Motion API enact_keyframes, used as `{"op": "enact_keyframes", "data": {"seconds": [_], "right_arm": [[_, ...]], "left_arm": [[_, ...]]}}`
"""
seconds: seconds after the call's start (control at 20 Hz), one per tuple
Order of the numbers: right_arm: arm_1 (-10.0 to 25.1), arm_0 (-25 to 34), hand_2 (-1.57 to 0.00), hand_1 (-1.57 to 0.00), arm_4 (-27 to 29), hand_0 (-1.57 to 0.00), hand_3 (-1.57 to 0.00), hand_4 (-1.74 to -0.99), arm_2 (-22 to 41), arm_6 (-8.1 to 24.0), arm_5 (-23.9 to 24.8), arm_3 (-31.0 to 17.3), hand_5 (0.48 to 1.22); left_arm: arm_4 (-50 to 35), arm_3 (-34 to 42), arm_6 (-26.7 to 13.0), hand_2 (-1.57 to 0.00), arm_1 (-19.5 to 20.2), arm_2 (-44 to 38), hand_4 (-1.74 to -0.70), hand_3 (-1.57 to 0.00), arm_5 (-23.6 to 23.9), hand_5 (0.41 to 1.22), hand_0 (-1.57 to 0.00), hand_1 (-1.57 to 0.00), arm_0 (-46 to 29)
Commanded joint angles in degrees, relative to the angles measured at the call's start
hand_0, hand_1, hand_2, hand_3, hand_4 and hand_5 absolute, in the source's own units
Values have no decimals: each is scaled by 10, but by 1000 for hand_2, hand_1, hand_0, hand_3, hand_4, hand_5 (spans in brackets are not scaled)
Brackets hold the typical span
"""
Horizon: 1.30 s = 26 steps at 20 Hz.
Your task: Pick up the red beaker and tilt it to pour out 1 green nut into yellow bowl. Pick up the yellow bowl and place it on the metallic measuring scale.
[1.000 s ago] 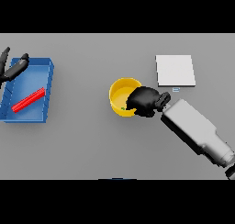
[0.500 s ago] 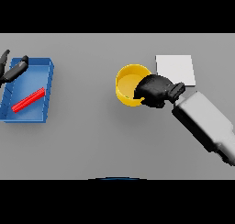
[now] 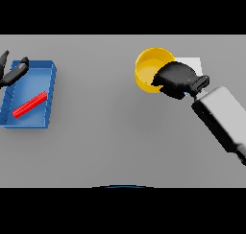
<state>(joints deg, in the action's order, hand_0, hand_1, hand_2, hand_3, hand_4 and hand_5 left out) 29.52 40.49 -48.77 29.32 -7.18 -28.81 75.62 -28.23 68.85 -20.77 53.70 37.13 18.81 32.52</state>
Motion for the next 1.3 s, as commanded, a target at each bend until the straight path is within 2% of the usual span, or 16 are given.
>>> {"op": "enact_keyframes", "data": {"seconds": [0.0, 0.15, 0.35, 0.5, 0.7, 0.9, 1.0, 1.05, 1.1, 1.2, 1.25], "right_arm": [[1, 0, -1536, -1570, 1, -1568, -1153, -1741, -7, 1, 7, -10, 1221], [2, 7, -1530, -1571, 4, -1569, -1151, -1741, -24, -5, 29, -51, 1221], [11, 20, -1546, -1571, -11, -1570, -1146, -1741, -37, -26, 82, -126, 1221], [9, 35, -1537, -1571, -14, -1571, -1147, -1741, -48, -30, 99, -183, 1221], [2, 45, -1474, -1571, -18, -1571, -1235, -1741, -57, -40, 132, -260, 1221], [-7, 59, -1428, -1571, -7, -1571, -1331, -1741, -68, -51, 137, -313, 1221], [-16, 62, -1405, -1571, -4, -1562, -1374, -1741, -70, -45, 139, -330, 1221], [-17, 62, -1393, -1571, 0, -1548, -1407, -1741, -71, -56, 138, -341, 1221], [-20, 63, -1382, -1571, 2, -1528, -1440, -1741, -73, -45, 135, -344, 1221], [-20, 65, -1363, -1571, 7, -1417, -1487, -1741, -74, -49, 131, -352, 1221], [-20, 67, -1375, -1571, 6, -1402, -1427, -1741, -74, -51, 131, -359, 1221]], "left_arm": [[1, 3, 1, 1, 2, 1, -729, 1, 0, 715, 1, 1, -3], [4, -5, -22, 1, -4, 5, -729, 1, -1, 720, 1, 1, 12], [-1, -2, -21, 1, 0, 0, -739, 1, 2, 734, 1, 1, 5], [5, 4, -31, 1, 2, 7, -727, 1, 2, 734, 1, 1, 5], [-2, 15, -26, 1, 15, 2, -722, 1, 3, 717, 1, 1, -10], [3, 12, -28, 1, 5, 6, -726, 1, 8, 710, 1, 1, -6], [3, 20, -26, 1, 7, 8, -726, 1, 11, 710, 1, 1, -10], [1, 19, -28, 1, 9, 5, -729, 1, 9, 714, 1, 1, -8], [-1, 3, -27, 1, 5, 2, -729, 1, 5, 713, 1, 1, -5], [1, 9, -30, 1, 7, 5, -727, 1, 0, 712, 1, 1, -2], [3, 13, -34, 1, 6, 7, -728, 1, 2, 713, 1, 1, 2]]}}
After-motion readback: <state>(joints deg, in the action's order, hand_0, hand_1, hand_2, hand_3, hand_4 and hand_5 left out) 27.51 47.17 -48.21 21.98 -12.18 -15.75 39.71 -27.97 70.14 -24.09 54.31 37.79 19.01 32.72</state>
